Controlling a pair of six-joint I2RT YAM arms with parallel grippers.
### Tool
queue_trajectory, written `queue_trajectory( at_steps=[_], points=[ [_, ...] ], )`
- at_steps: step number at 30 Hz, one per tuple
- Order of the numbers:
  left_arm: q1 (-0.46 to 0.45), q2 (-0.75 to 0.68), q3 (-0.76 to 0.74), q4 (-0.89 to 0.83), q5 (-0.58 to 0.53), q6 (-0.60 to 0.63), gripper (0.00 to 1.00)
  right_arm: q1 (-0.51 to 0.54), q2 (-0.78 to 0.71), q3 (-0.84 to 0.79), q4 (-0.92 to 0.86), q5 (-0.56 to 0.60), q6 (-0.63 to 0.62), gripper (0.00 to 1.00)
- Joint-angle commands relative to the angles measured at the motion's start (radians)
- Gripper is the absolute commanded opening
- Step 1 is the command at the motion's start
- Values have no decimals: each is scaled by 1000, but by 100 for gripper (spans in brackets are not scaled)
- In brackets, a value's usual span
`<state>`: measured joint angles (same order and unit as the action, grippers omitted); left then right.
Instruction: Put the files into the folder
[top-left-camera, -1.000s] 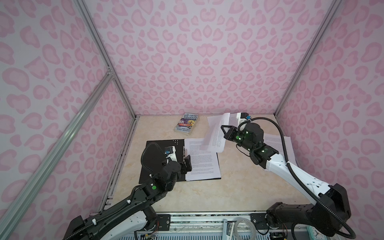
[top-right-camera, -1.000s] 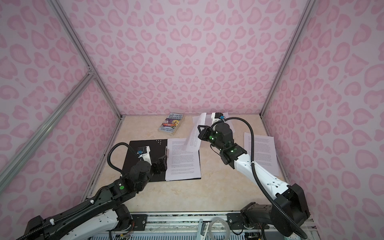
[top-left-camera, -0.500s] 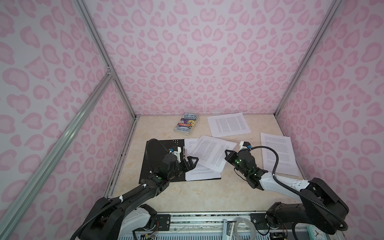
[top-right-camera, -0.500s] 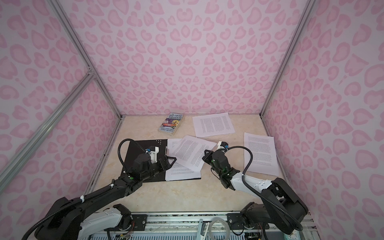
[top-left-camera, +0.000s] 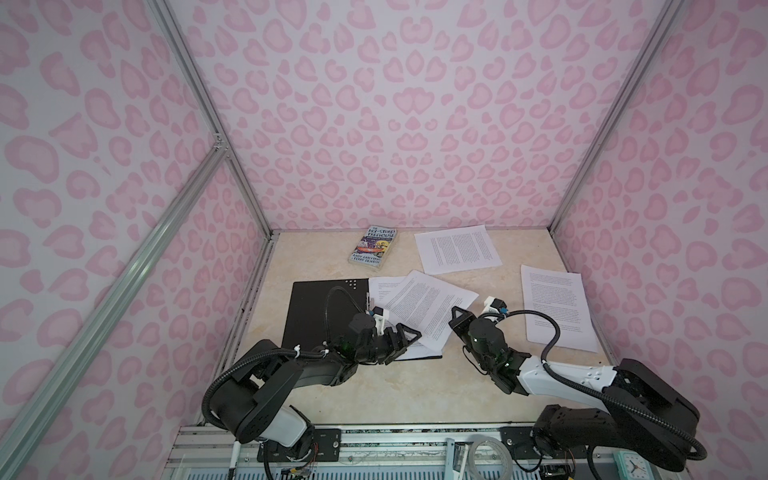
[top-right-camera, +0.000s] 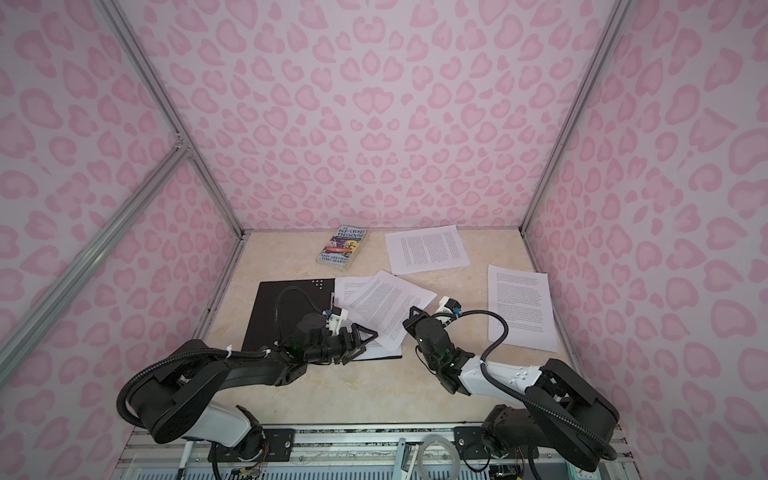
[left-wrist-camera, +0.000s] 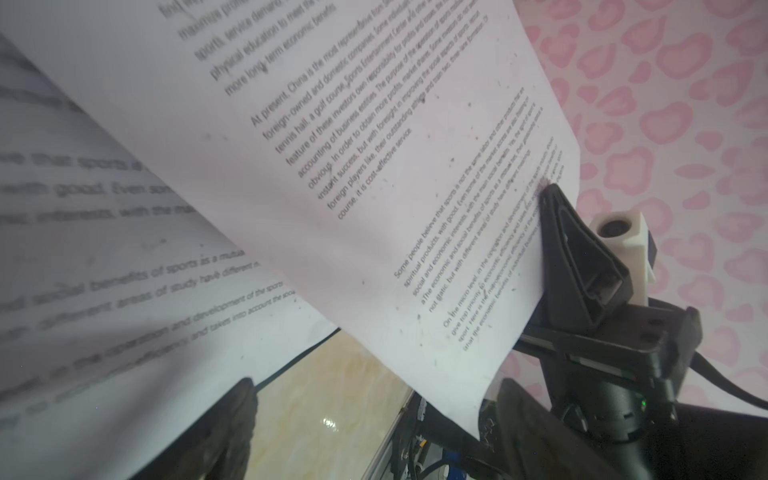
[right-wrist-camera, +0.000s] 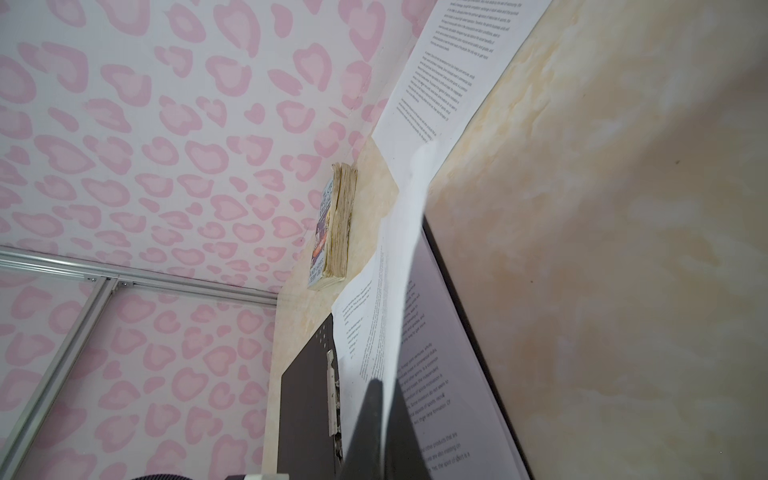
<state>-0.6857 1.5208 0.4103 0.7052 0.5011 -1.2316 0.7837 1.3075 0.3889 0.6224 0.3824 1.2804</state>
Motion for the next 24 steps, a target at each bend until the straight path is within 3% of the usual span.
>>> queue_trajectory(
  at_steps=[1,10,17,20,21,22,24],
  points=[
    [-9,39,10,126,25,-58,87,14,20,-7,41,24,56,0],
    [-17,108,-3,218,28,-121,74,36,36,-25,84,29,99,0],
    [-15,131,-4,275,40,-143,38,61,27,-43,90,40,112,0],
    [-9,131,-4,274,42,-139,17,66,24,-48,100,24,80,0],
    [-5,127,-4,273,44,-136,12,66,20,-49,94,18,62,2],
    [1,120,-4,266,45,-127,6,64,11,-52,88,7,35,9],
    [19,99,-1,242,56,-102,4,46,-16,-63,84,-38,-62,28]
  ],
)
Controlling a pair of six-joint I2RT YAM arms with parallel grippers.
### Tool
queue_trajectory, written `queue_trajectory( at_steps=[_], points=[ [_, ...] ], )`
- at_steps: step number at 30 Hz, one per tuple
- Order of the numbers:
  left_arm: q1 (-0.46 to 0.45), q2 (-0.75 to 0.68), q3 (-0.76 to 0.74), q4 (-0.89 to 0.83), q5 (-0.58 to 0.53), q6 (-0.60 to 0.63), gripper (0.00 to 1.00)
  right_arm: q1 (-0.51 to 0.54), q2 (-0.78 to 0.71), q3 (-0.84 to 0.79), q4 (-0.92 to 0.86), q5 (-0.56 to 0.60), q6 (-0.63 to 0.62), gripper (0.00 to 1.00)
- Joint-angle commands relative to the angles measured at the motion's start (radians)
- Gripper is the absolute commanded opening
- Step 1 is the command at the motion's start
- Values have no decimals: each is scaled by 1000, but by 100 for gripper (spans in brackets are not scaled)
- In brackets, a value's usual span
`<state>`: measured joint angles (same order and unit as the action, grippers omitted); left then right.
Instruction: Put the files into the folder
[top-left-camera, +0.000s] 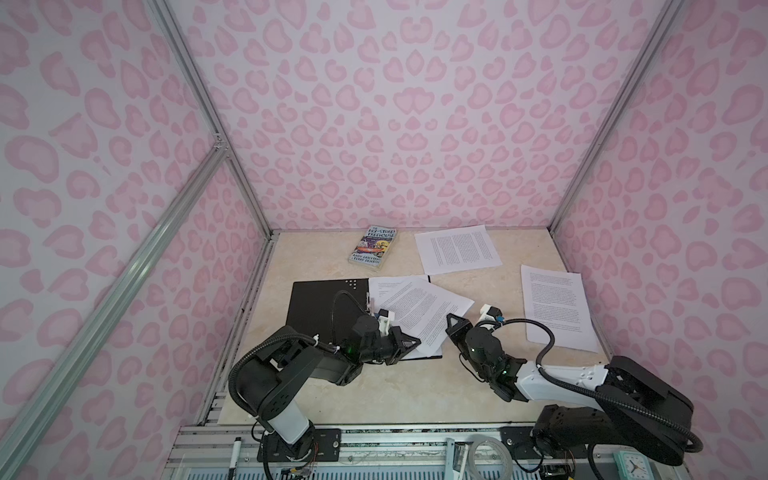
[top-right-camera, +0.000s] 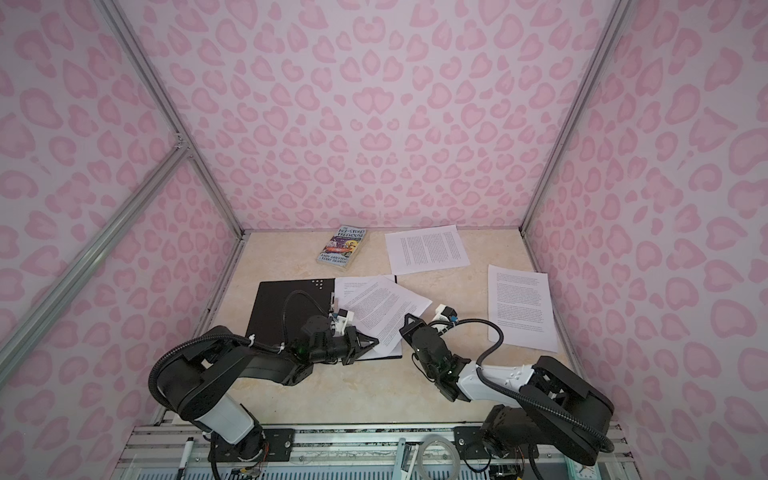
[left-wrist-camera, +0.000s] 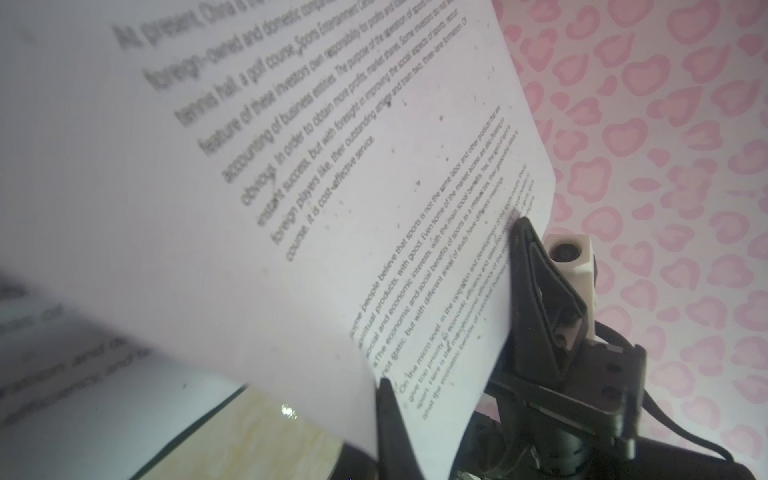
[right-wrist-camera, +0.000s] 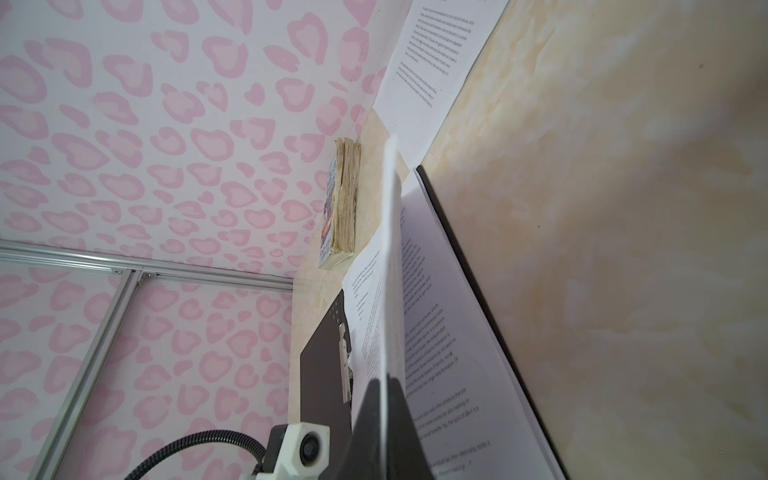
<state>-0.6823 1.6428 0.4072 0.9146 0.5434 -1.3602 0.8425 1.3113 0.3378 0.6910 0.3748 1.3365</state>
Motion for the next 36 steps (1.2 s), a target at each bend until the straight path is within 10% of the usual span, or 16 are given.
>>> queue_trajectory(
  at_steps=[1,5,15,36],
  points=[
    [26,-37,8,10,25,49,4,-30,-49,-14,-29,-56,-169,42],
    [68,-69,75,-175,81,178,4,-130,-213,36,-439,-98,-330,75],
    [75,-69,305,-697,107,538,3,-459,-415,144,-760,-389,-613,93],
    [110,10,372,-816,152,654,3,-645,265,360,-563,-939,-721,91]
  ],
)
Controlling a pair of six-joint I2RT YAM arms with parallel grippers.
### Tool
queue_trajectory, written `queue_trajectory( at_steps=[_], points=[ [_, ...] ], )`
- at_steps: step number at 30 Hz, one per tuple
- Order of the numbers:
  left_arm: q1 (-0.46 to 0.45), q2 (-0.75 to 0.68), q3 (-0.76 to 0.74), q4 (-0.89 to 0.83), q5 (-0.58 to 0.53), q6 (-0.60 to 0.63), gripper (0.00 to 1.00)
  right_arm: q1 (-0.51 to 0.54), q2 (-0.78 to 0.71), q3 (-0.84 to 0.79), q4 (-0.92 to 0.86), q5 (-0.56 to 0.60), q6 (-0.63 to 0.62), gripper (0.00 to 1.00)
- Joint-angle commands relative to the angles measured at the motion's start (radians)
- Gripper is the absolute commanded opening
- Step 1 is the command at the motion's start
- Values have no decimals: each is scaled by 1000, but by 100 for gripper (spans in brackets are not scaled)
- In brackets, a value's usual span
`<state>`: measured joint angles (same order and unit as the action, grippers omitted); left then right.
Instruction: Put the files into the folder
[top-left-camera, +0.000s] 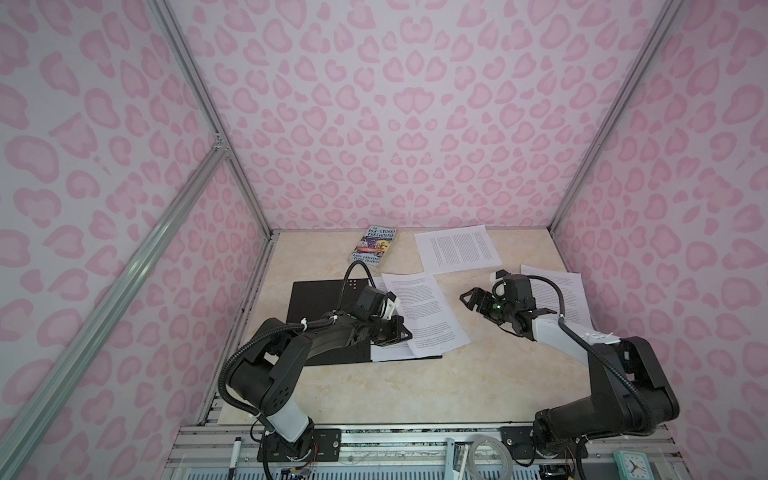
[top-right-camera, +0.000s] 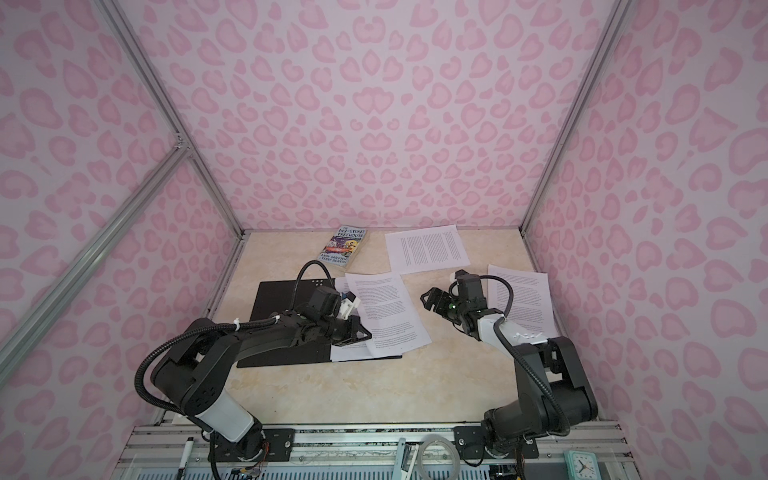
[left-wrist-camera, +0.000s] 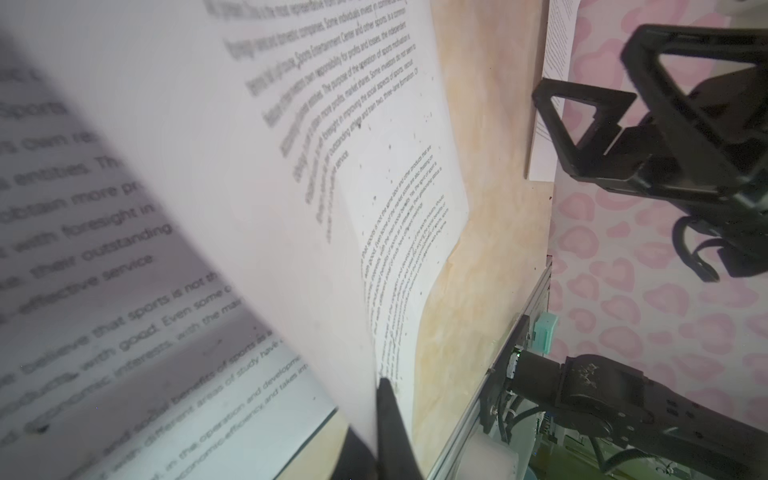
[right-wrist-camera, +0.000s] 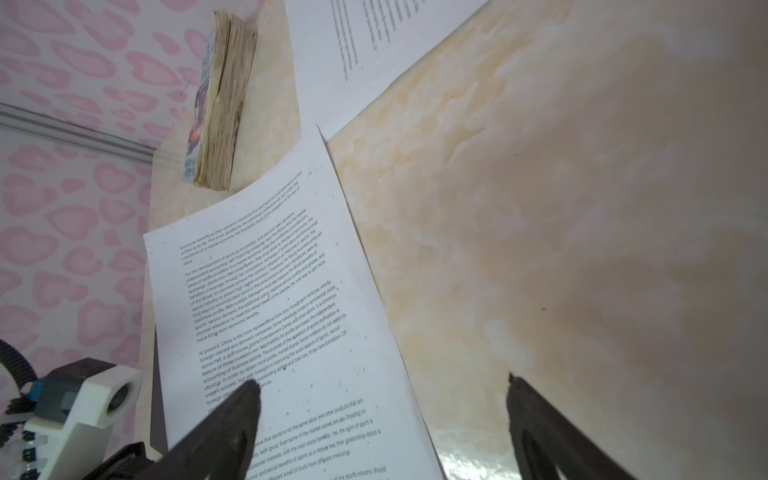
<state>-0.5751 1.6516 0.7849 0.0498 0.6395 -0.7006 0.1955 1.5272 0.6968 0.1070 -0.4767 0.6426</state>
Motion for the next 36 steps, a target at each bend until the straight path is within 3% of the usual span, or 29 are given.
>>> queue_trajectory(
  at_steps=[1,6,18,29,36],
  points=[
    [6,1,-16,90,89,-27,3,3,70,-4,38,-99,-26,91],
    [14,0,-67,299,207,-147,3,13,94,-3,44,-119,-36,91],
    [49,-7,-139,534,264,-292,3,9,72,-37,66,-142,-14,93],
    [79,0,-192,746,295,-423,3,-8,109,-87,212,-223,77,92],
    [89,68,-169,733,319,-418,3,4,120,-90,223,-225,83,91]
  ],
)
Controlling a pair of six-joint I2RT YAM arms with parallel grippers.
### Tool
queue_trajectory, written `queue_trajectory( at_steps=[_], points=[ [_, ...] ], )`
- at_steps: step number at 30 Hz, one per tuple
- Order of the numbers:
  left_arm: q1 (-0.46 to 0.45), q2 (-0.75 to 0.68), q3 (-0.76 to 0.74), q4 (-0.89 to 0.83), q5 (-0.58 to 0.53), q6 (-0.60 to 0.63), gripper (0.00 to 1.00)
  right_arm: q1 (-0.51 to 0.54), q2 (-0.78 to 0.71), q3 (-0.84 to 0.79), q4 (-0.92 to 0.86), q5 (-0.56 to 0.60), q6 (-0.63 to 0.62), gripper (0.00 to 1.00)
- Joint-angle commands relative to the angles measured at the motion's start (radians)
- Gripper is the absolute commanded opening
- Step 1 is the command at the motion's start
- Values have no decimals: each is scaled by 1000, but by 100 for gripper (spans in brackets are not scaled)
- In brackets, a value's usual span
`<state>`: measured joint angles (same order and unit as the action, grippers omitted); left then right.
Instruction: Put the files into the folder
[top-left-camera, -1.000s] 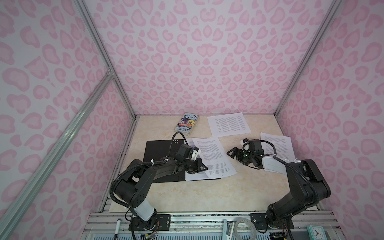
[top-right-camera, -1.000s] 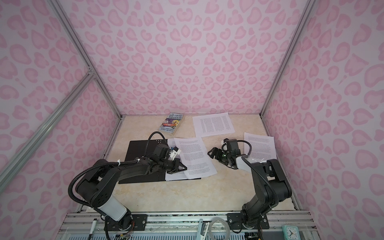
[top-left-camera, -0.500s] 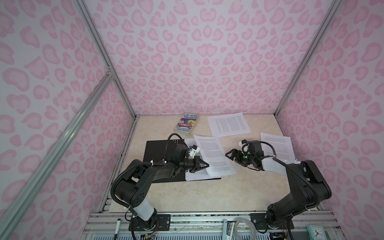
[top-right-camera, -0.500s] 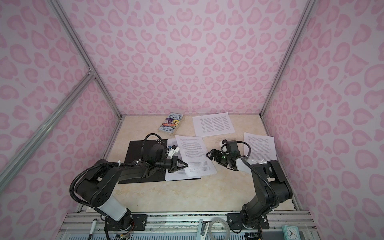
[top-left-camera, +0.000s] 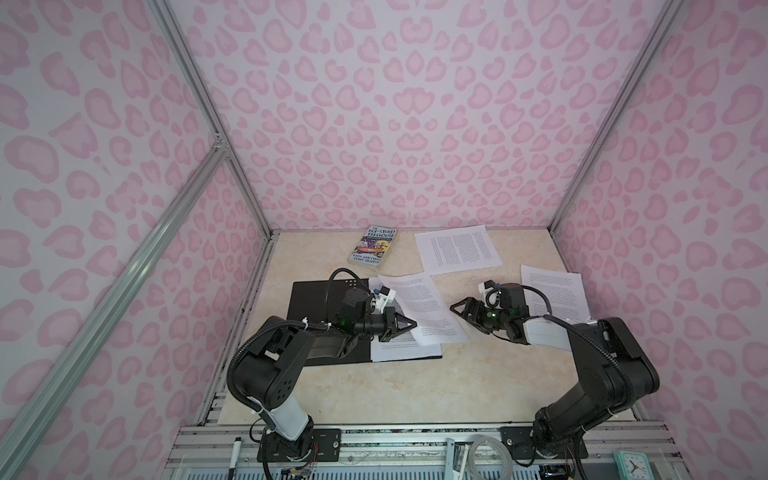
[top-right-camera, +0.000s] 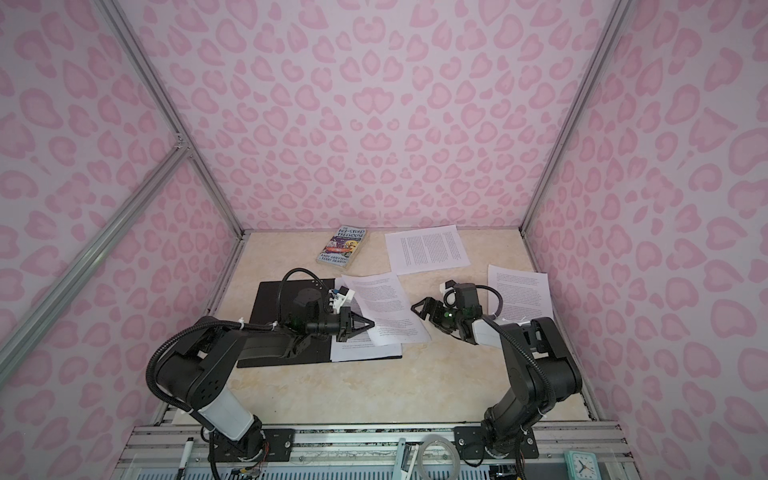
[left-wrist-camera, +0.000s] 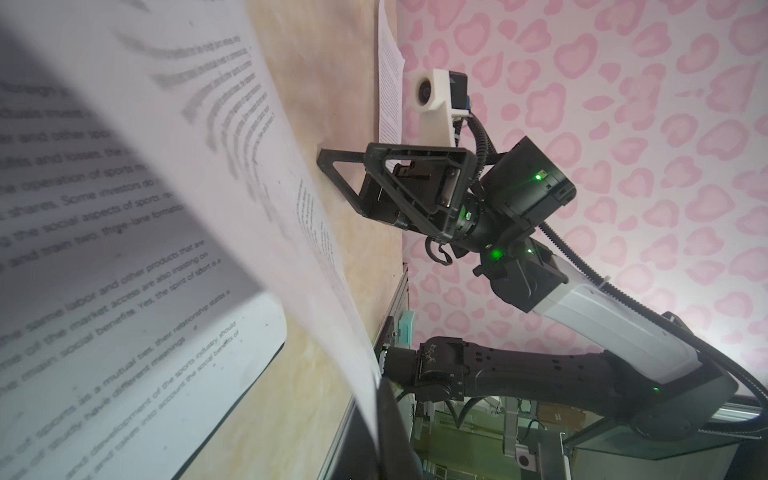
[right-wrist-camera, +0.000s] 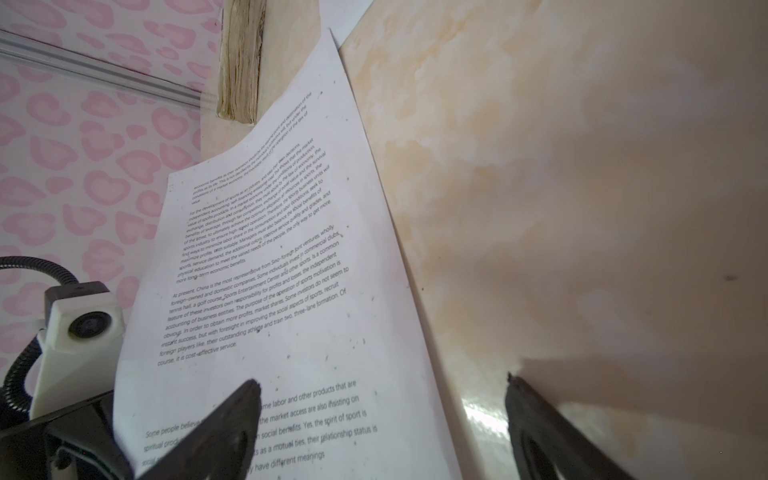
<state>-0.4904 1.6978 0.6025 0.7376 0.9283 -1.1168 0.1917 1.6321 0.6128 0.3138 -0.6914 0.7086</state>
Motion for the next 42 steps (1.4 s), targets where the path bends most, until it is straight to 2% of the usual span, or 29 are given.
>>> queue_trajectory(
  at_steps=[1,3,8,16,22,28,31,36,40,42],
  points=[
    [6,31,20,34,39,2,3,10,23,-5,24,-16,21,91],
    [12,37,23,16,34,8,3,13,31,-5,28,-16,25,90],
    [49,41,41,-167,-10,103,4,21,30,-4,17,-1,19,89],
    [65,11,49,-286,-65,170,20,46,19,1,-3,19,11,87],
    [67,-37,66,-425,-103,228,15,53,23,-3,8,25,22,86],
    [96,-80,46,-507,-163,243,17,67,25,2,4,30,17,85],
    [135,-153,6,-541,-222,240,20,74,33,6,1,34,15,85],
    [168,-313,-26,-696,-292,269,29,83,44,14,-12,47,6,85],
    [212,-502,-47,-849,-422,286,33,87,40,22,-28,58,-6,84],
    [236,-592,-43,-911,-488,298,47,91,27,34,-69,88,-33,84]
  ],
)
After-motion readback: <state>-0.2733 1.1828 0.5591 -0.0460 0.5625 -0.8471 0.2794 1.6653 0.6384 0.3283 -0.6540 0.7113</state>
